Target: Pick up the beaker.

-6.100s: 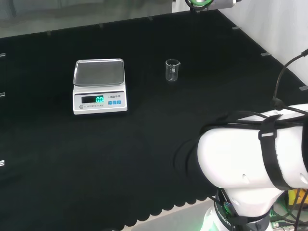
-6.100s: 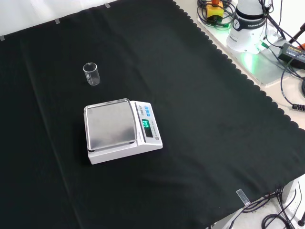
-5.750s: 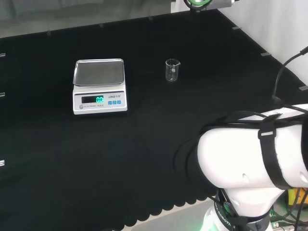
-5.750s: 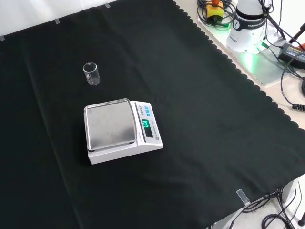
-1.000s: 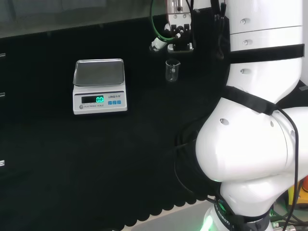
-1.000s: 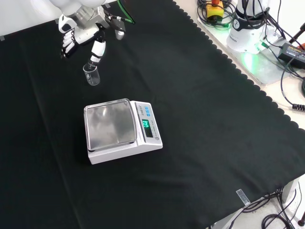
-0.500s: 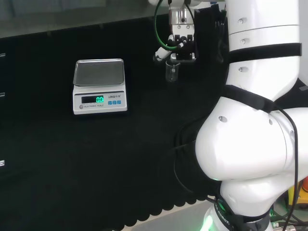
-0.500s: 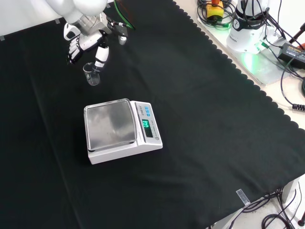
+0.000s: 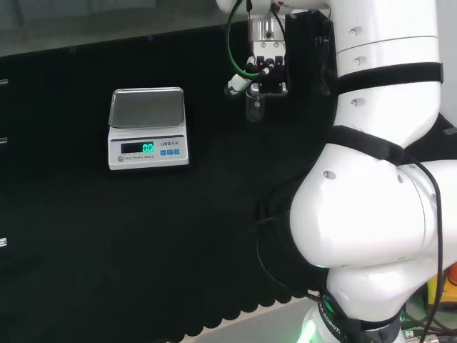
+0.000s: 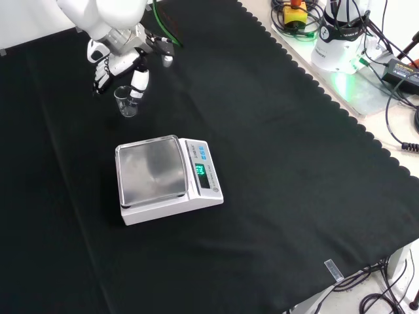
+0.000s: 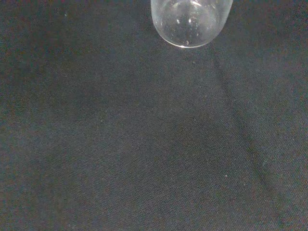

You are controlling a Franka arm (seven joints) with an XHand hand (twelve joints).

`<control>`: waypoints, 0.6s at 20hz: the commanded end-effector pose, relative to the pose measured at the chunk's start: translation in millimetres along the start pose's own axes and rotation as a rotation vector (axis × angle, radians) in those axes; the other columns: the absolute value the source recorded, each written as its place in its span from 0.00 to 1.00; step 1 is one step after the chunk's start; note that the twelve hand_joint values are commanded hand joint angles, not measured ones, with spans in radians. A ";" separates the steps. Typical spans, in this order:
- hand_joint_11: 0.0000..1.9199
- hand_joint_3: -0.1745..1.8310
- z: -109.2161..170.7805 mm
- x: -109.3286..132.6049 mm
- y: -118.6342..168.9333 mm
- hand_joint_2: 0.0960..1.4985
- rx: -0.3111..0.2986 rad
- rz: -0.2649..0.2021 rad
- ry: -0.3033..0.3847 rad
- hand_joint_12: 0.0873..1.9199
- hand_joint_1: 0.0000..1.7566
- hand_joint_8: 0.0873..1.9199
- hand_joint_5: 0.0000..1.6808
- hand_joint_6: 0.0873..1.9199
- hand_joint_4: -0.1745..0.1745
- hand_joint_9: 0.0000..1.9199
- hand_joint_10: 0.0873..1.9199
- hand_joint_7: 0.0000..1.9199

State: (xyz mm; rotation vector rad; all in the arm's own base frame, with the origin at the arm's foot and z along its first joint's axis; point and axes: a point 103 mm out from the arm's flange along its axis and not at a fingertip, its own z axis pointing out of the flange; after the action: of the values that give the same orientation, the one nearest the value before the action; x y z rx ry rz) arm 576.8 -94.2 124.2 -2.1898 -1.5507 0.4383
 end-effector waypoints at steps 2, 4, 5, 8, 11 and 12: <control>0.00 0.20 13.2 -9.5 7.2 0.59 0.041 0.039 0.012 0.66 0.22 0.21 0.13 0.00 0.39 0.00 0.35 0.00; 0.00 0.20 14.7 -11.3 7.8 0.59 0.047 0.046 0.012 0.66 0.23 0.21 0.13 0.00 0.39 0.00 0.35 0.00; 0.00 0.20 15.1 -12.4 7.7 0.59 0.050 0.048 0.014 0.66 0.23 0.21 0.13 0.00 0.39 0.00 0.34 0.00; 0.00 0.20 14.6 -12.8 6.3 0.59 0.043 0.047 0.009 0.69 0.25 0.20 0.13 0.00 0.39 0.00 0.34 0.00; 0.02 0.21 13.9 -12.3 6.5 0.58 0.036 0.050 0.014 0.75 0.29 0.23 0.13 0.00 0.40 0.00 0.40 0.00; 0.03 0.21 14.0 -11.4 7.3 0.57 0.038 0.051 0.013 0.76 0.31 0.24 0.13 0.00 0.40 0.01 0.42 0.00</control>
State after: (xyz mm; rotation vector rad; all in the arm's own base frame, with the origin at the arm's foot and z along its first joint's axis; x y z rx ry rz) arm 570.8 -105.4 107.8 -2.1951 -1.4728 0.4690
